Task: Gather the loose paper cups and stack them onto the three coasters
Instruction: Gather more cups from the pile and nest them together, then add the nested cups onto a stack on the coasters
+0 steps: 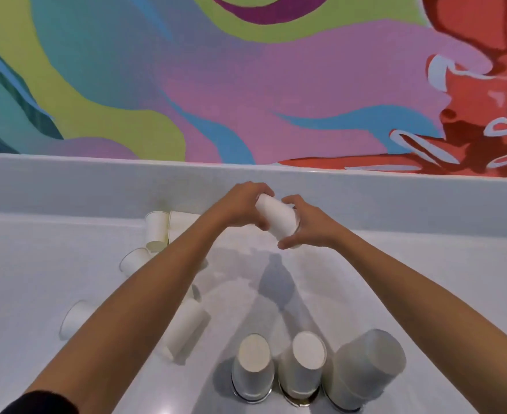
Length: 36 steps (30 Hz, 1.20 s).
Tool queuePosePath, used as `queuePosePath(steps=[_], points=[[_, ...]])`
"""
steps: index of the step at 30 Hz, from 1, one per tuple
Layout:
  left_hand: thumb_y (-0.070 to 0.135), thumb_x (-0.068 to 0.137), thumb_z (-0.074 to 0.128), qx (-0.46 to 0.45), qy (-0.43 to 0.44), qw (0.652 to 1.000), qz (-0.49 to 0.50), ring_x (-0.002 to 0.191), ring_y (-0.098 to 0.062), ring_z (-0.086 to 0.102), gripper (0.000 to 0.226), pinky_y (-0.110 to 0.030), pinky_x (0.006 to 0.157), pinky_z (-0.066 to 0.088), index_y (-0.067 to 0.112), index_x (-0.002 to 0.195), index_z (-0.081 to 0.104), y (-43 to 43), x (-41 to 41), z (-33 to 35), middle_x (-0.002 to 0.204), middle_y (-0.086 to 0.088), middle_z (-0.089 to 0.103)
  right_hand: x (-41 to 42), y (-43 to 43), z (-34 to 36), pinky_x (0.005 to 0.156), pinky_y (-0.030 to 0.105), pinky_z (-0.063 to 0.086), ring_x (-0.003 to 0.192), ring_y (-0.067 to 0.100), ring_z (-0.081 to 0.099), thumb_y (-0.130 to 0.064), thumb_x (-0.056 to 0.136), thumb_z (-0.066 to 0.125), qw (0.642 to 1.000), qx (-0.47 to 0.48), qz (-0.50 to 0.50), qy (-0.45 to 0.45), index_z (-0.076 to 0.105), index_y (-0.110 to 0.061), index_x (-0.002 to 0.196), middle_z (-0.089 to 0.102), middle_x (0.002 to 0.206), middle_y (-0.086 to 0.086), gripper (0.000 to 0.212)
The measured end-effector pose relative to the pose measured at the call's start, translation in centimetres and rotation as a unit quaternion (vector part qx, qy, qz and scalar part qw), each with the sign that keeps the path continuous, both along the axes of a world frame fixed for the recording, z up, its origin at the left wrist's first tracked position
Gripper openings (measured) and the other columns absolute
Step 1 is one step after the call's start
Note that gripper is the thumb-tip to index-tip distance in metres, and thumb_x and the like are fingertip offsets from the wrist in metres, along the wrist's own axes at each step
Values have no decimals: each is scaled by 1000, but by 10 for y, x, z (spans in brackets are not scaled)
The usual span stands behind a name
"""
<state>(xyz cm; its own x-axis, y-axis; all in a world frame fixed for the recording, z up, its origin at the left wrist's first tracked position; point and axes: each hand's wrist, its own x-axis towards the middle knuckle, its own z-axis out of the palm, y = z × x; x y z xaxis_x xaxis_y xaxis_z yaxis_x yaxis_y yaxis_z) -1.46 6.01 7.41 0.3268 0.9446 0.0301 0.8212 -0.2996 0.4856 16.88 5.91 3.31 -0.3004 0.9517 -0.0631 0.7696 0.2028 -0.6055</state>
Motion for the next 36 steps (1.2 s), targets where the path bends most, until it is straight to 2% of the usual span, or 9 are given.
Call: queuePosePath(steps=[5,7,10,12,14,19,23,30,36], points=[[17,70,84,1,-58,998,-15,117,-23,51,80,-26,88,42,21,139,43,-24,16,17,134,-4,52,4,-21,10,73,27,51,101,19,55,-32,67,84,999,14,-8,33,40,-23,129,53,119,-1,77],[23,74,82,-45,-191,980,-5,114,-22,53,76,-28,90,48,22,138,41,-35,18,22,132,-3,51,5,-30,15,75,32,55,99,20,59,-33,68,83,995,5,-29,91,45,-23,123,57,115,0,68],[43,86,67,-153,-373,915,35,117,-25,56,59,-43,94,53,23,134,42,-56,19,28,133,-3,52,0,-47,22,86,39,57,107,20,58,-36,72,80,974,-28,-36,221,44,-27,128,57,120,-1,67],[55,86,59,-203,-372,905,48,118,-30,56,62,-52,96,50,24,137,41,-69,17,29,134,-5,52,-9,-63,24,92,41,54,112,19,57,-35,78,77,962,-50,-16,269,39,-29,133,56,124,-2,67],[58,78,64,-238,-333,912,30,116,-31,57,69,-55,94,51,28,136,42,-79,8,27,130,-5,55,-20,-79,23,99,45,49,117,20,54,-33,83,73,954,-68,12,291,35,-29,135,53,129,0,65],[41,69,73,-283,-264,922,-31,118,-30,57,78,-57,92,51,29,138,38,-109,-14,13,130,-5,56,-28,-116,13,106,44,39,128,23,43,-34,80,70,954,-124,66,265,21,-31,142,40,140,2,79],[36,69,74,-243,-262,933,-49,115,-26,58,73,-47,87,55,29,134,43,-134,-21,-3,125,-1,59,-30,-134,4,103,40,45,122,22,50,-21,78,75,962,-110,79,236,29,-28,141,48,134,0,78],[28,75,78,-232,-288,927,-62,107,-16,63,64,-29,77,56,33,130,46,-167,-32,-32,117,7,64,-33,-162,-16,92,41,55,112,16,61,-36,59,82,970,-108,63,207,40,-33,135,62,124,-6,87],[14,79,78,-222,-329,917,-46,111,-12,63,62,-26,82,53,23,132,49,-184,-33,-52,121,4,65,-35,-175,-22,93,41,53,109,16,60,-26,68,82,979,-107,63,160,41,-27,134,62,121,-3,78]])
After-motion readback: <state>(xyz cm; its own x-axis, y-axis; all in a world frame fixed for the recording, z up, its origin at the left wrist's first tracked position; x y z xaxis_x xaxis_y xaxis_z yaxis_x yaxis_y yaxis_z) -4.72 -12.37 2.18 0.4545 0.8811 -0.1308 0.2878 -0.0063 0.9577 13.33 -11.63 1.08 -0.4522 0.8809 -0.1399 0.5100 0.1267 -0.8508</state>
